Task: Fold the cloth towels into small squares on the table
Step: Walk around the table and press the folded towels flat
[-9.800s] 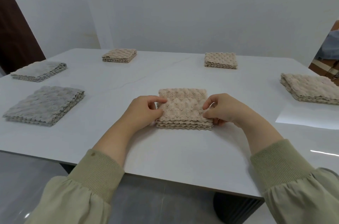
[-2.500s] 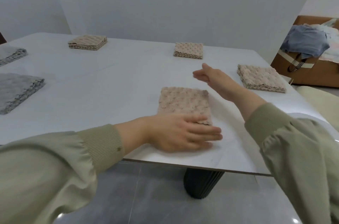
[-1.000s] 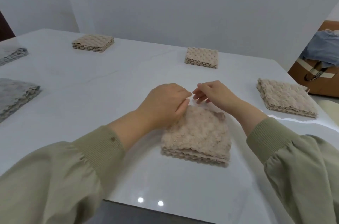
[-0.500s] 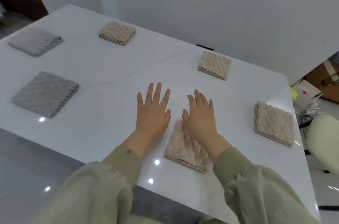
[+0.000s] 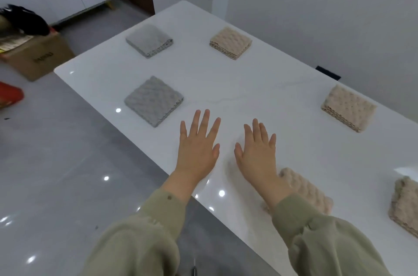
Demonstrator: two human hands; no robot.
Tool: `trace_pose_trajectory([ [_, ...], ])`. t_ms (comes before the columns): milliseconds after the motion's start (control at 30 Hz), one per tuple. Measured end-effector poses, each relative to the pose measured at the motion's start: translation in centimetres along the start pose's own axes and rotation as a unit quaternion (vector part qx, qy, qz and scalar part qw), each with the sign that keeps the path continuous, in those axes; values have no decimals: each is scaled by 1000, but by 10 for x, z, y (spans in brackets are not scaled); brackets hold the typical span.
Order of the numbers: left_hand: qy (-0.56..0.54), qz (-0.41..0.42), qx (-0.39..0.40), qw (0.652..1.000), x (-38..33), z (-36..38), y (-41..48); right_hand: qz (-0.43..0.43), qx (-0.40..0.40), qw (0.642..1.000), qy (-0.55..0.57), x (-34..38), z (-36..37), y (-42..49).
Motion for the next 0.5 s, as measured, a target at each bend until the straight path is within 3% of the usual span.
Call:
trace_pose_trajectory([
  [100,21,-17,25,999,41,0,-5,-5,3,1000,-15,30,8,14],
  [300,46,15,5,999,170,-22,6,42,-16,999,9,137,22,45],
  [500,1,44,87,995,231,-63,18,82,27,995,48,221,14,53],
])
Point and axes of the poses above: each hand's wrist, its own y-axis towards the middle knuckle, its own z-axis out of the palm, x = y × z, the point moved 1 cm from there along y, towards the middle knuckle, and after that the axes turned 7 degrees about -y, right-handed, at the moved point
